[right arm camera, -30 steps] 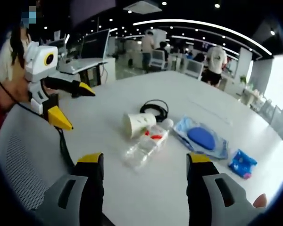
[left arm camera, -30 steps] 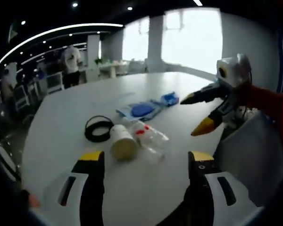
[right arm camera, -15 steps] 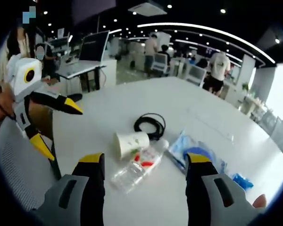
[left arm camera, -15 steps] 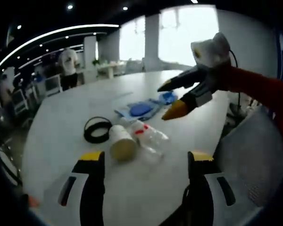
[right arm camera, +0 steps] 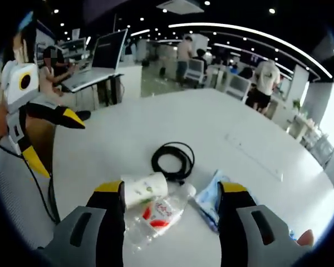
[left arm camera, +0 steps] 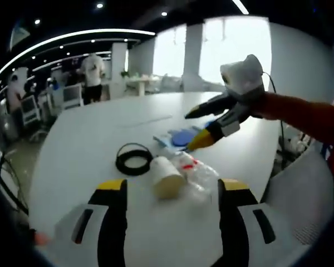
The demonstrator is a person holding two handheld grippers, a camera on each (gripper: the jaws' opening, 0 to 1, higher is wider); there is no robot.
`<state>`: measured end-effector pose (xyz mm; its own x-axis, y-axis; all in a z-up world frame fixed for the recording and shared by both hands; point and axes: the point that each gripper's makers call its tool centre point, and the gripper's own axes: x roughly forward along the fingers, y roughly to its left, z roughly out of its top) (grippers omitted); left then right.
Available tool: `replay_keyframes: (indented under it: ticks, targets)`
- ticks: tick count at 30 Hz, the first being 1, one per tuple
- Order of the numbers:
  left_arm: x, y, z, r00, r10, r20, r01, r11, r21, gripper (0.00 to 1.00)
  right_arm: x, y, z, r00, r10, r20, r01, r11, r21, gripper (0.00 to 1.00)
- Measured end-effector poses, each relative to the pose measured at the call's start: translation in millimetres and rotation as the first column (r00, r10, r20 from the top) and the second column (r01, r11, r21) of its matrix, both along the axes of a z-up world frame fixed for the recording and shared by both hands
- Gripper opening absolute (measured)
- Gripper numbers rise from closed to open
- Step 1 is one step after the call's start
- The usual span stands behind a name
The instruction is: Arrange the tabletop items into an orderly group along one side of the table until the central work area is clear of visible clutter.
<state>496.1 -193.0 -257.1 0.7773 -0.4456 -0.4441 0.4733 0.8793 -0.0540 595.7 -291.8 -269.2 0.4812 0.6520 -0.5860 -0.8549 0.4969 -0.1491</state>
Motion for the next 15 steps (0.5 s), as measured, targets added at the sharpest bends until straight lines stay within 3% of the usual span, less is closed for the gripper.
replay_keyframes:
  ticks: [9,15]
  targets:
    - [49.8,19.1,-10.3,1.000,0.007,-0.010,-0.006,0.999,0.042,0.61,20.6,15.9,-10.1,1.000,0.012,-0.025,-0.013,1.000,-0.008,0.67]
    - [72.1,23.8,-23.3,0.999,0.014,-0.041,-0.012,0.999,0.041,0.60,31.2,19.1,-19.8,0.999,0.008,-0.041,-0.009,1.000,-0.019,0.66]
